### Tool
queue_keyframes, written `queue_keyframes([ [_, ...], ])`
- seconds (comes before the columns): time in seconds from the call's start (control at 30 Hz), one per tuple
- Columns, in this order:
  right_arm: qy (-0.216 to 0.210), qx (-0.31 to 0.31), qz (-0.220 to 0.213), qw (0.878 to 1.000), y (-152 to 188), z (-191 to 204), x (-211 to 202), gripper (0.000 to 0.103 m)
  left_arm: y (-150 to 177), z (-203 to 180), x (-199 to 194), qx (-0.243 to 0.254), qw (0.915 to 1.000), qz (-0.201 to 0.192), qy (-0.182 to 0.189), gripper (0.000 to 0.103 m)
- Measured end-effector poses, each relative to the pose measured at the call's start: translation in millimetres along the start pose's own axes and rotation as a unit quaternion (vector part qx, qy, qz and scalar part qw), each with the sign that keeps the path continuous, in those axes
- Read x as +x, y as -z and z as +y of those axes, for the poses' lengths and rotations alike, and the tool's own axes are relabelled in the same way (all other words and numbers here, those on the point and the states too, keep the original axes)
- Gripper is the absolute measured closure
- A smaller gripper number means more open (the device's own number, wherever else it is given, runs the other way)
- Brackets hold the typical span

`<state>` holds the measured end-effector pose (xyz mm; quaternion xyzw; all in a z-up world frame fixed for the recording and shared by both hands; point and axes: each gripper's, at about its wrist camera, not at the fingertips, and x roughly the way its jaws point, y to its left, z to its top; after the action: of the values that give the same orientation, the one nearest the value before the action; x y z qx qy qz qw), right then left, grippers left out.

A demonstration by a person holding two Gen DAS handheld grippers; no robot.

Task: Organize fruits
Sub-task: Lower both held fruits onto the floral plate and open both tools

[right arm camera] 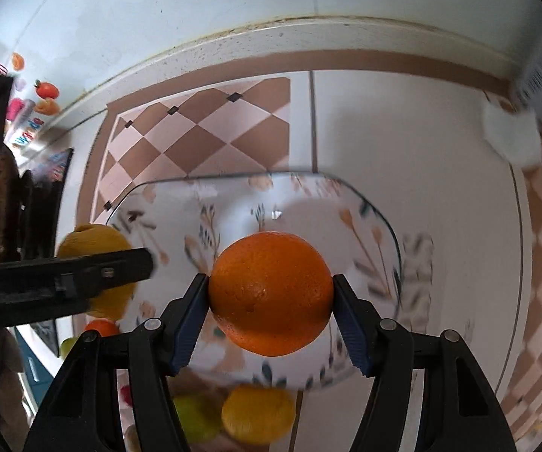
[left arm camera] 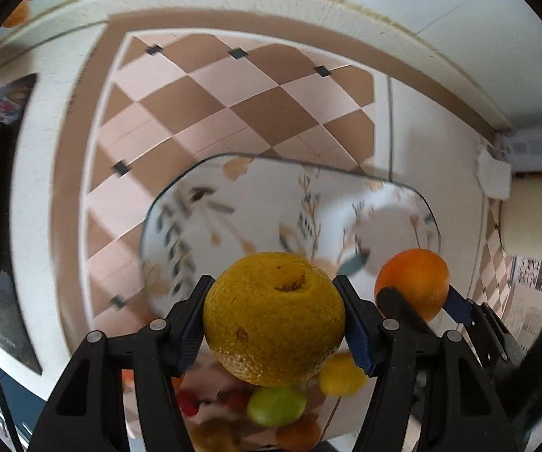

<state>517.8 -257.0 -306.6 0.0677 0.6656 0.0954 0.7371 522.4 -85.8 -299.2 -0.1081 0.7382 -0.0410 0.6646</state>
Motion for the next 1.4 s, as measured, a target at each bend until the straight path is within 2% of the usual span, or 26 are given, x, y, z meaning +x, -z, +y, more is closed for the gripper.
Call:
queue_keyframes([
  [0.23, 0.011, -0.027, 0.033, 0.999, -24, 2, 31, 0.036, -31, -3, 29, -0.018, 0.9993, 0.033, 0.0, 0.042],
  [0.5, -0.004, -0.038, 0.056, 0.998, -36, 4, 48, 0.035, -44, -6, 50, -0.025, 0.9972, 0.071, -0.001, 0.042],
  [0.6, -0.007, -0.038, 0.066, 0.997, -38, 3, 49, 0.035, -46, -2, 51, -0.031, 0.9969, 0.073, 0.002, 0.042],
  [0.63, -0.007, -0.036, 0.069, 0.997, -39, 2, 50, 0.033, -46, -1, 51, -0.029, 0.997, 0.072, 0.0, 0.042],
  [0.67, -0.006, -0.034, 0.071, 0.997, -40, 3, 50, 0.024, -49, 2, 53, -0.031, 0.997, 0.071, -0.003, 0.042],
  [0.7, -0.012, -0.031, 0.07, 0.997, -40, 2, 48, 0.02, -49, 4, 52, -0.033, 0.997, 0.07, -0.004, 0.041],
  [0.73, -0.016, -0.029, 0.067, 0.997, -41, 1, 46, 0.018, -51, 7, 52, -0.036, 0.997, 0.069, 0.0, 0.031],
  [0.8, -0.012, -0.03, 0.063, 0.998, -41, 0, 41, 0.018, -52, 9, 50, -0.041, 0.9973, 0.059, 0.013, 0.02],
  [0.9, -0.004, -0.023, 0.061, 0.998, -38, -3, 35, 0.017, -48, 13, 42, -0.035, 0.9983, 0.047, 0.004, 0.019],
  [0.97, 0.003, -0.016, 0.058, 0.998, -32, -5, 29, 0.012, -43, 14, 36, -0.032, 0.9987, 0.04, 0.003, 0.019],
  [1.07, 0.012, -0.006, 0.053, 0.999, -20, -11, 13, 0.012, -32, 14, 21, -0.026, 0.9994, 0.021, -0.003, 0.019],
  [1.23, 0.022, 0.017, 0.032, 0.999, 2, -11, -13, 0.012, -2, 14, -16, 0.007, 0.9967, -0.052, -0.062, 0.019],
  [1.4, 0.039, 0.027, 0.0, 0.999, 31, -6, -46, 0.012, 44, 14, -41, 0.034, 0.991, -0.096, -0.087, 0.019],
])
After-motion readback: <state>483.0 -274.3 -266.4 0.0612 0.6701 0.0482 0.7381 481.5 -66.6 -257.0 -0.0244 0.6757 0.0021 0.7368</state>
